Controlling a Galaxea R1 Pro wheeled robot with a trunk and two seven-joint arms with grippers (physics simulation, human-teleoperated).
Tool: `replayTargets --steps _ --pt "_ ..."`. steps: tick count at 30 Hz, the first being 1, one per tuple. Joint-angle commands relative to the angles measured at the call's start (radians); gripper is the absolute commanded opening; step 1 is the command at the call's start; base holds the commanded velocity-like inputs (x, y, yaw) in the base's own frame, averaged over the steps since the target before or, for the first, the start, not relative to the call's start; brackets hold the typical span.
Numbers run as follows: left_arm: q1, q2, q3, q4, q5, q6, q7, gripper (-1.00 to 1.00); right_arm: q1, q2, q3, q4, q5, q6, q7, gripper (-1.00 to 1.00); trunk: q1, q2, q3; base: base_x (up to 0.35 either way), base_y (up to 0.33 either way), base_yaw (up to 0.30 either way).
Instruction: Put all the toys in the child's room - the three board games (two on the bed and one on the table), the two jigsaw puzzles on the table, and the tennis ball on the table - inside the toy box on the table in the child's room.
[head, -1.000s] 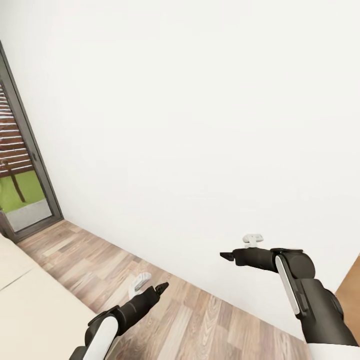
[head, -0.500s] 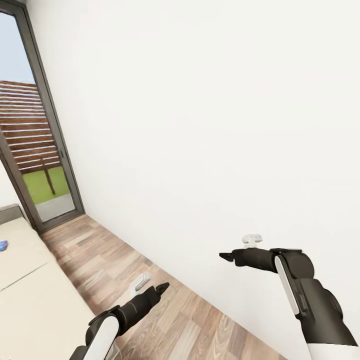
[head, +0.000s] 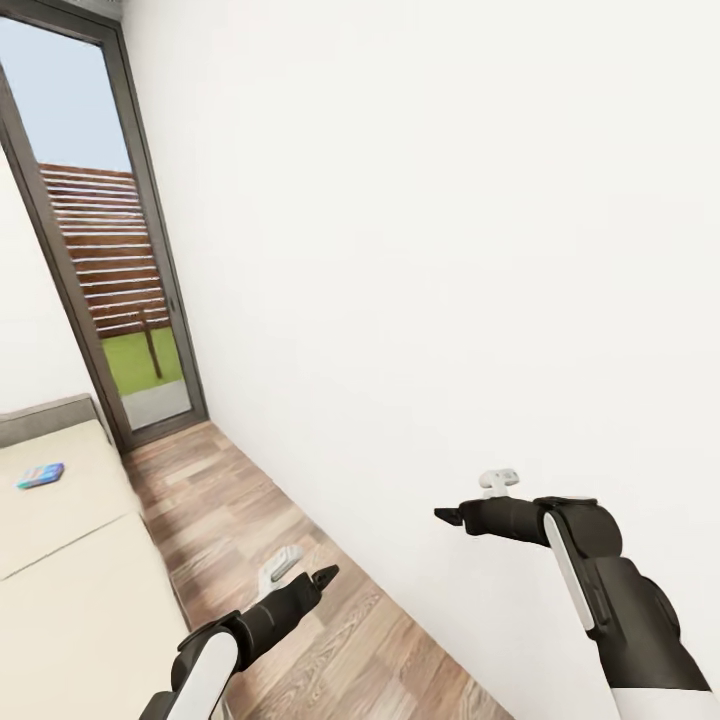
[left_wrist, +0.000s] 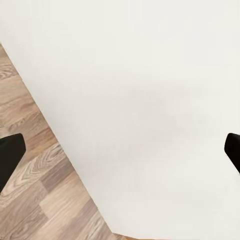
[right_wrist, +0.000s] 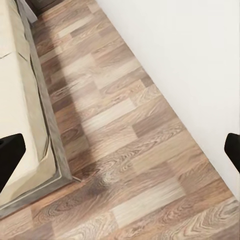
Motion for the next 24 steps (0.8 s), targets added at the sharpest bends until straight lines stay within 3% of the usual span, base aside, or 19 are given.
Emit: replayTargets --steps 1,24 --pt "0.000 0.000 0.000 -0.001 0.011 0.003 0.010 1.00 0.000 0.000 0.000 -0.001 0.004 0.004 0.005 1.00 0.001 -0.001 0.000 0.279 -0.215 0.294" --pt "0.000 0.000 0.000 -0.001 0.011 0.002 0.012 1.00 0.000 0.000 0.019 0.001 0.006 0.004 0.004 1.00 0.001 -0.001 0.000 0.279 -0.215 0.294"
